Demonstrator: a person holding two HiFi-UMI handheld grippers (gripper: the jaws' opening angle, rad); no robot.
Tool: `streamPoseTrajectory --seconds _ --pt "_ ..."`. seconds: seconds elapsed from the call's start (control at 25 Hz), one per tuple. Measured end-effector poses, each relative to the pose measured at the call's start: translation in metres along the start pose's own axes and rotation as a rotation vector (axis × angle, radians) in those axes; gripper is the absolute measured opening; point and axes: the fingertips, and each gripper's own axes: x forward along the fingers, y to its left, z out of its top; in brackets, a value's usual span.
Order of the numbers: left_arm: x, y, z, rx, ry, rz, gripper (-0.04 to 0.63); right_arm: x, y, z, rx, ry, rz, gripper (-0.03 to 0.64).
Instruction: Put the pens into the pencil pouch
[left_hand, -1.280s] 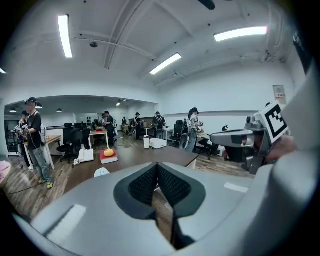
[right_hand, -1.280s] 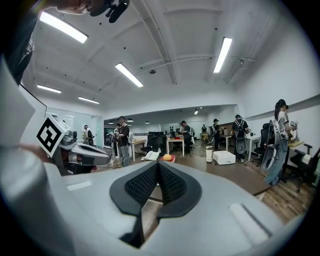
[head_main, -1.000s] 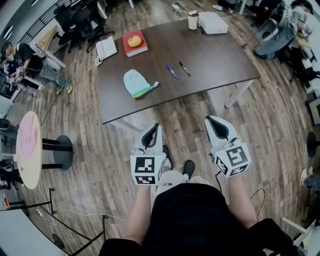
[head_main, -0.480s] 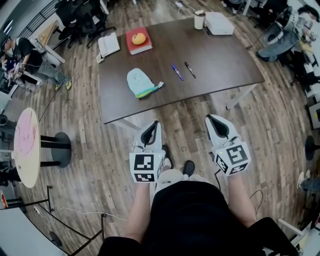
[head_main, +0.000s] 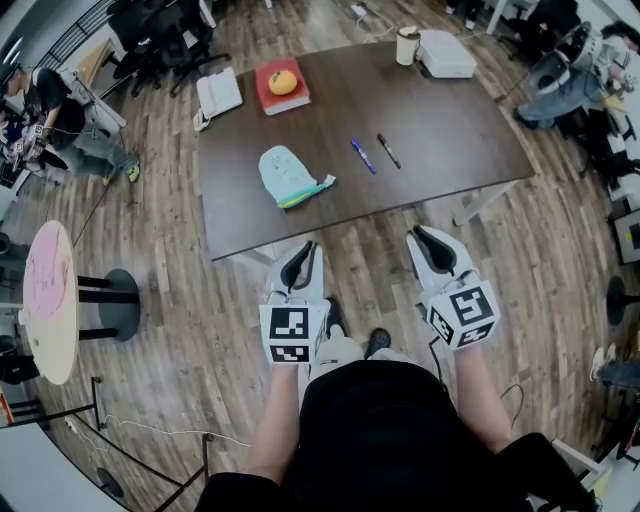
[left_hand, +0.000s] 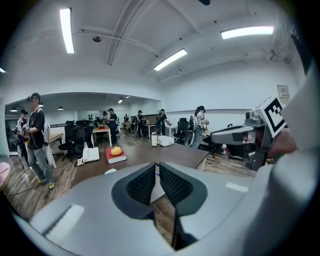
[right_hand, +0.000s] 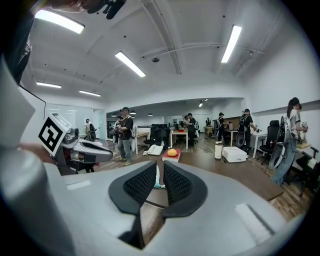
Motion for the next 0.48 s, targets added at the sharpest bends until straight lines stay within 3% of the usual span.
streamPoseTrajectory --seconds 0.48 --pt "0.04 0.056 0.002 0.017 0.03 -0.022 0.091 0.07 0.004 0.021 -0.018 0.017 0.018 0.099"
